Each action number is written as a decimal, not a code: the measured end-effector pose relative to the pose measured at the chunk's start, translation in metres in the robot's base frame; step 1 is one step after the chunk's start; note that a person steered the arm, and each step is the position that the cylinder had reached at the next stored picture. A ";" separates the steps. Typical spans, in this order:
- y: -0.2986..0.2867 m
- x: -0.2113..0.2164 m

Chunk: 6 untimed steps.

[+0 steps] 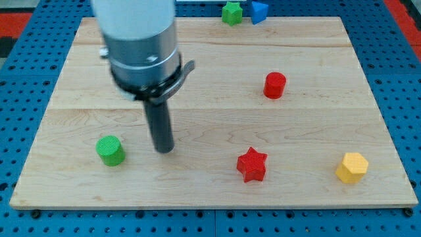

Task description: Slide the red star slightly up and right

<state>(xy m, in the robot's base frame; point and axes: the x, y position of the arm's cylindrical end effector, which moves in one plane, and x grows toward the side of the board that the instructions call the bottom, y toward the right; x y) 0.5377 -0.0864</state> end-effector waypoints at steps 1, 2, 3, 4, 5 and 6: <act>0.004 0.048; 0.024 0.079; 0.105 0.077; 0.136 0.061; 0.165 0.001; 0.191 -0.025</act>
